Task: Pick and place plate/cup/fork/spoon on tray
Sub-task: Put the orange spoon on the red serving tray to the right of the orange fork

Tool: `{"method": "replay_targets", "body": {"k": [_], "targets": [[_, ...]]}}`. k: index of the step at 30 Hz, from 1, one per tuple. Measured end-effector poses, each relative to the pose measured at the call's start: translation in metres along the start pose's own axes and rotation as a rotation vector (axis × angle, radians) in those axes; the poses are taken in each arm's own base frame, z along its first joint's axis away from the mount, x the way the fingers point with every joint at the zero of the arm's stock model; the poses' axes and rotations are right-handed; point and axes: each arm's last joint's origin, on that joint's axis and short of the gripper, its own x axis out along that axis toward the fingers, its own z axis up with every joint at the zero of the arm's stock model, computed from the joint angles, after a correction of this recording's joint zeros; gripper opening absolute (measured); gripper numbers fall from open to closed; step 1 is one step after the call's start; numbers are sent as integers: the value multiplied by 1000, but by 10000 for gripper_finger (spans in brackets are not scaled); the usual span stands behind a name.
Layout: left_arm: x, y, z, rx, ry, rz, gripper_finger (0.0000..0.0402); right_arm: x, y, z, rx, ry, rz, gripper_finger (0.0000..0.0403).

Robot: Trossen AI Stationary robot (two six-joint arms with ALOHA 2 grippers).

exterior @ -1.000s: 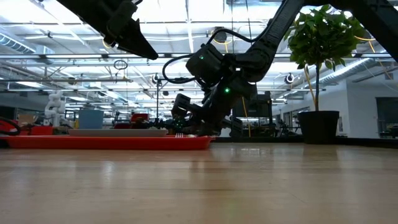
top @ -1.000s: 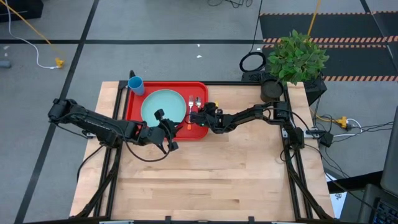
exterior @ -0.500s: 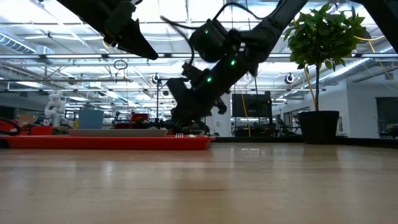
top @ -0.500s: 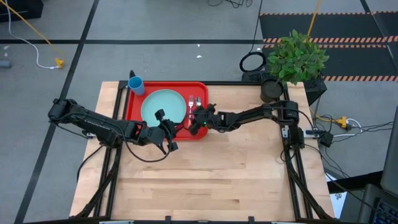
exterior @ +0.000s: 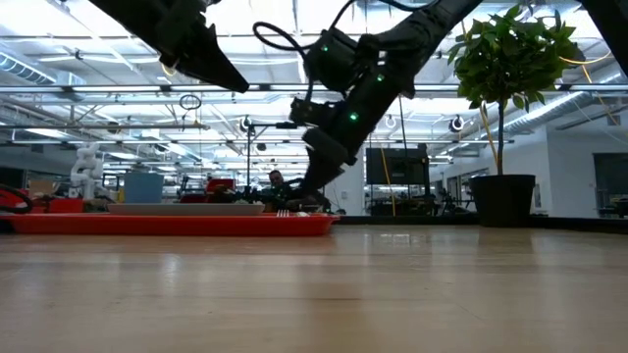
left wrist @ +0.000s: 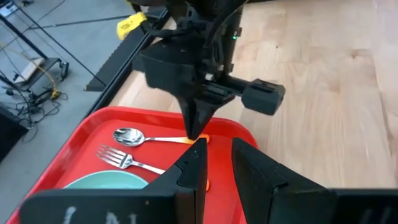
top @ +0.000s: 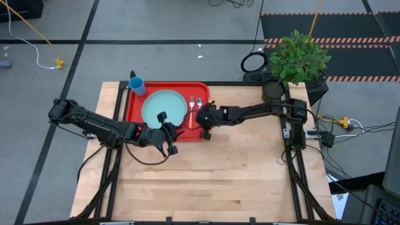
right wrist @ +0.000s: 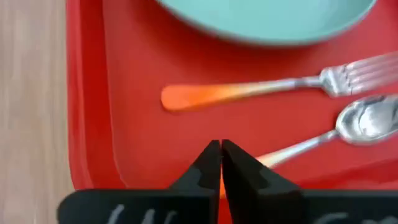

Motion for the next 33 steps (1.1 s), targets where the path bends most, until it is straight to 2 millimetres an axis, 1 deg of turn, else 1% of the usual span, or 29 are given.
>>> {"method": "replay_targets", "body": {"k": [3, 6, 10, 12, 16, 20, 24, 33], "targets": [[0, 0, 0, 24, -1, -2, 76, -1, 2, 6, -44, -13, -12, 8], [0, 0, 1, 43, -9, -2, 76, -2, -1, 11, -74, -31, -19, 5], [-1, 0, 6, 70, -54, -3, 76, -1, -8, 6, -156, 14, -30, 1], [-1, 0, 8, 78, -74, -3, 76, 4, -11, 4, -188, 27, -33, 1], [-1, 1, 11, 92, -94, 0, 76, 14, -13, -4, -215, 72, -30, 1], [1, 3, 11, 87, -89, 10, 76, 21, -12, -8, -226, 91, -32, 0], [2, 5, 10, 84, -83, 15, 76, 21, -13, -9, -230, 98, -58, 0], [2, 5, 10, 97, -83, 16, 76, 21, -11, -11, -226, 120, -44, 0]]}}
